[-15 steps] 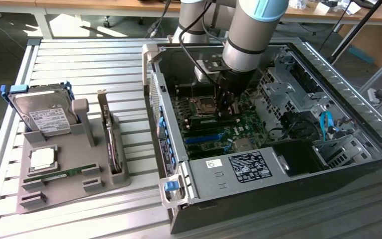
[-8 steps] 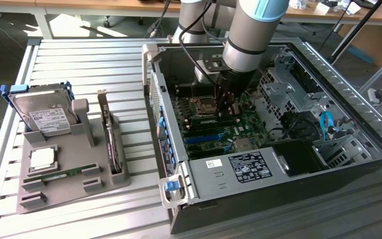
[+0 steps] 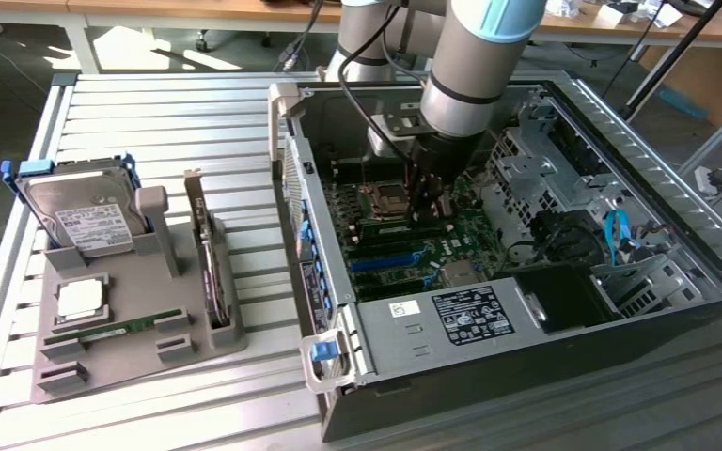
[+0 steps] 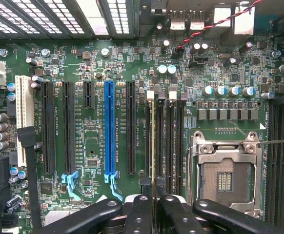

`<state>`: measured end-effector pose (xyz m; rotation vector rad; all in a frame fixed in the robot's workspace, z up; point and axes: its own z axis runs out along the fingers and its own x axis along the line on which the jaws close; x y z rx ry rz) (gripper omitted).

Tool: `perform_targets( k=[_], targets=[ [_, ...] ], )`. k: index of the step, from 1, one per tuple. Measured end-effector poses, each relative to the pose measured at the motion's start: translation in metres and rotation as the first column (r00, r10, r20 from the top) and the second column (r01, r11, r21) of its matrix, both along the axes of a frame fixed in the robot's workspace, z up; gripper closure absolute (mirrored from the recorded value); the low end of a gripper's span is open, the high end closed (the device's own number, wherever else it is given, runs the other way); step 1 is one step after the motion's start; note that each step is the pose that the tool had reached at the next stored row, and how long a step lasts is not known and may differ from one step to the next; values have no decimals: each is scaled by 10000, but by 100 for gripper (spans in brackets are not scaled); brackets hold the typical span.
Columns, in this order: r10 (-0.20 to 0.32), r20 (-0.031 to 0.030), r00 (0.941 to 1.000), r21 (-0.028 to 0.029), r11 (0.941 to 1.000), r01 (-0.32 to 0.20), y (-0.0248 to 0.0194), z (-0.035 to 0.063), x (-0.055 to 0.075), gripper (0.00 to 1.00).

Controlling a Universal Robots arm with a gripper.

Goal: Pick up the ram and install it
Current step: 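Insert the ram into the slot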

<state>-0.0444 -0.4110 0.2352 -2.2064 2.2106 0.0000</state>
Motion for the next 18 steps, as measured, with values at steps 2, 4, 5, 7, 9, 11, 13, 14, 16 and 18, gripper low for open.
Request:
perform_targets(
  k=[2,4,5,7,9,11,13,14,16,18],
  targets=[
    [0,2,10000,7,10000,0,1,-5,0,88],
    [0,4,10000,8,10000,0,1,-2,1,88],
    [0,4,10000,8,10000,0,1,33,1,88],
    [0,2,10000,5,10000,0,-3,41,1,88],
    [0,3,10000,7,10000,0,-6,40,1,88],
    [0,4,10000,9,10000,0,-7,40,1,88],
    [0,3,10000,15,10000,0,-7,36,0,88],
    [0,4,10000,16,10000,0,-7,33,1,88],
    [0,3,10000,15,10000,0,-7,27,1,88],
    [0,2,10000,14,10000,0,-7,23,1,88]
  ],
)
